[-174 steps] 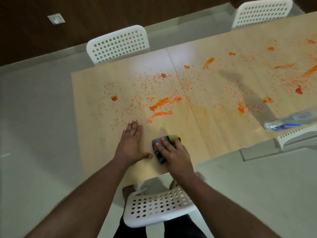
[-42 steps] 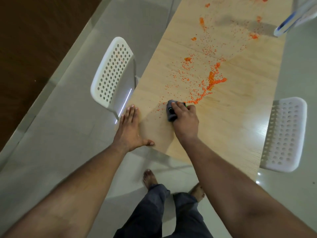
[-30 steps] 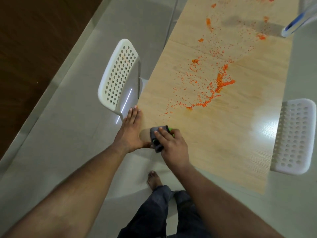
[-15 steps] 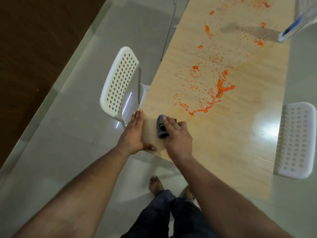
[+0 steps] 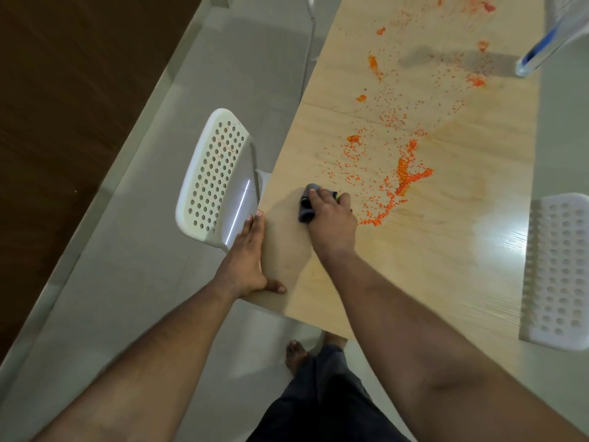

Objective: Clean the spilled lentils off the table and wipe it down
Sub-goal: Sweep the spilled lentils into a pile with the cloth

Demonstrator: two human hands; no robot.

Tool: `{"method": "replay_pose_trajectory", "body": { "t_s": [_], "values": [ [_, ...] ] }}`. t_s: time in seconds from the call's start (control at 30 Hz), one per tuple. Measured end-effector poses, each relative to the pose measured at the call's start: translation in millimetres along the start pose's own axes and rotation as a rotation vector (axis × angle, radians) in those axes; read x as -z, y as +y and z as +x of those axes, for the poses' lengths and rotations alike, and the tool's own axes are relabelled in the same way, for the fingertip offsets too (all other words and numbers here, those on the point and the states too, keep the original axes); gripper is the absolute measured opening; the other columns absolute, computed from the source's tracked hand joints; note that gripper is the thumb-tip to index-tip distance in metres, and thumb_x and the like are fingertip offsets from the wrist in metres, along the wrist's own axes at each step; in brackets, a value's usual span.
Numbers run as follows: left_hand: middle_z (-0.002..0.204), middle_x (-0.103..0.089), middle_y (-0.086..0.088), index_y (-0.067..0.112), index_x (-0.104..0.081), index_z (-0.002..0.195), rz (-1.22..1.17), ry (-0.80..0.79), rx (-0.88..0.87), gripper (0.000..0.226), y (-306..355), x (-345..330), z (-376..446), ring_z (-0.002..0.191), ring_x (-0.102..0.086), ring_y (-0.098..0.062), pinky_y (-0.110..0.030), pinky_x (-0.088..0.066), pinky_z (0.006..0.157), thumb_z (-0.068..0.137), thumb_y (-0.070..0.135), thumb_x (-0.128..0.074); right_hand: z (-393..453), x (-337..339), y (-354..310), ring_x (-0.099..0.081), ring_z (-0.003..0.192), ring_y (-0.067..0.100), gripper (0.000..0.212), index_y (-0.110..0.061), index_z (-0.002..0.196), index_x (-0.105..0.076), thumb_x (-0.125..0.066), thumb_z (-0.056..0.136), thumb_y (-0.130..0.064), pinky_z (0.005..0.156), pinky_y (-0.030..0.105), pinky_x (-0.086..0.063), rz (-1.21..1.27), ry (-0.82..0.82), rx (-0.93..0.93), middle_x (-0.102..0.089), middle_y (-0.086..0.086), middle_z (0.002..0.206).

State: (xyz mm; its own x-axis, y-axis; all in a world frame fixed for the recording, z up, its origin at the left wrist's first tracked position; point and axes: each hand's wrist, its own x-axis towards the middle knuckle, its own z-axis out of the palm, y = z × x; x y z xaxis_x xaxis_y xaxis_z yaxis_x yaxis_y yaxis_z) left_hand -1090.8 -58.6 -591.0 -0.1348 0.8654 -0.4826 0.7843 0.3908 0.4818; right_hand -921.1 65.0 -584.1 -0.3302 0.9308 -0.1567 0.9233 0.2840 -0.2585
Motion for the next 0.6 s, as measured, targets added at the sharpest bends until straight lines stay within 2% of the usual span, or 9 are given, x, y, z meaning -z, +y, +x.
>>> {"method": "replay_pose_trajectory", "body": {
  "t_s": [0.13, 0.2, 0.27, 0.37, 0.43, 0.53, 0.6],
  "values": [
    [0.175, 0.018, 0.006, 0.034, 0.029, 0.161, -0.028, 0.019, 0.020, 0.176, 10, 9, 13, 0.162, 0.012, -0.014, -0.044, -0.012, 0.132, 0.043, 0.072, -0.096, -4, 14, 11, -0.037, 0.135, 0.035, 0.066, -0.025, 0.161, -0.039, -0.046, 0.098, -0.008, 0.086, 0.042, -0.055, 0.067, 0.012, -0.111, -0.045, -0.008, 0.162],
    [0.176, 0.014, 0.003, 0.031, 0.025, 0.163, -0.028, 0.028, 0.015, 0.172, 18, 13, 20, 0.162, 0.008, -0.014, -0.043, -0.014, 0.132, 0.047, 0.071, -0.096, -26, 11, 5, -0.045, 0.126, 0.038, 0.068, -0.022, 0.156, -0.049, -0.049, 0.090, -0.005, 0.082, 0.043, -0.059, 0.110, 0.060, -0.053, -0.053, -0.004, 0.156],
    [0.177, 0.009, 0.001, 0.028, 0.021, 0.165, -0.033, 0.047, -0.004, 0.167, 23, 20, 32, 0.162, 0.005, -0.015, -0.041, -0.016, 0.131, 0.051, 0.068, -0.096, -43, 1, -5, -0.055, 0.110, 0.038, 0.067, -0.017, 0.145, -0.063, -0.056, 0.079, -0.008, 0.070, 0.042, -0.061, 0.141, 0.104, 0.048, -0.065, 0.000, 0.143],
    [0.177, 0.007, 0.002, 0.031, 0.020, 0.165, -0.007, 0.046, -0.049, 0.152, 25, 30, 55, 0.163, -0.002, -0.017, -0.047, -0.027, 0.129, 0.067, 0.051, -0.095, -45, -10, -22, -0.058, 0.104, 0.034, 0.066, -0.017, 0.141, -0.066, -0.073, 0.076, -0.010, 0.062, 0.038, -0.059, 0.111, 0.032, 0.127, -0.068, 0.001, 0.139],
    [0.177, 0.008, 0.005, 0.033, 0.022, 0.164, 0.011, 0.021, -0.091, 0.149, 24, 38, 69, 0.163, -0.006, -0.017, -0.049, -0.035, 0.124, 0.070, 0.046, -0.094, -29, -9, -30, -0.060, 0.102, 0.034, 0.067, -0.017, 0.137, -0.070, -0.082, 0.071, -0.010, 0.061, 0.035, -0.057, 0.090, 0.001, 0.146, -0.071, 0.001, 0.134],
    [0.176, 0.009, 0.010, 0.037, 0.022, 0.163, -0.046, -0.048, -0.137, 0.167, 19, 49, 88, 0.162, -0.010, -0.016, -0.045, -0.033, 0.126, 0.045, 0.078, -0.089, 8, -7, -34, -0.062, 0.102, 0.036, 0.065, -0.017, 0.133, -0.073, -0.087, 0.069, -0.014, 0.064, 0.034, -0.058, 0.062, 0.030, 0.103, -0.073, 0.000, 0.131],
    [0.176, 0.010, 0.011, 0.036, 0.023, 0.163, -0.065, -0.086, -0.157, 0.175, 17, 56, 104, 0.162, -0.005, -0.013, -0.042, -0.027, 0.129, 0.036, 0.085, -0.088, 35, -3, -29, -0.058, 0.110, 0.038, 0.056, -0.019, 0.138, -0.069, -0.073, 0.083, -0.011, 0.068, 0.038, -0.061, 0.083, 0.080, -0.029, -0.070, -0.001, 0.138]
  ]
}}
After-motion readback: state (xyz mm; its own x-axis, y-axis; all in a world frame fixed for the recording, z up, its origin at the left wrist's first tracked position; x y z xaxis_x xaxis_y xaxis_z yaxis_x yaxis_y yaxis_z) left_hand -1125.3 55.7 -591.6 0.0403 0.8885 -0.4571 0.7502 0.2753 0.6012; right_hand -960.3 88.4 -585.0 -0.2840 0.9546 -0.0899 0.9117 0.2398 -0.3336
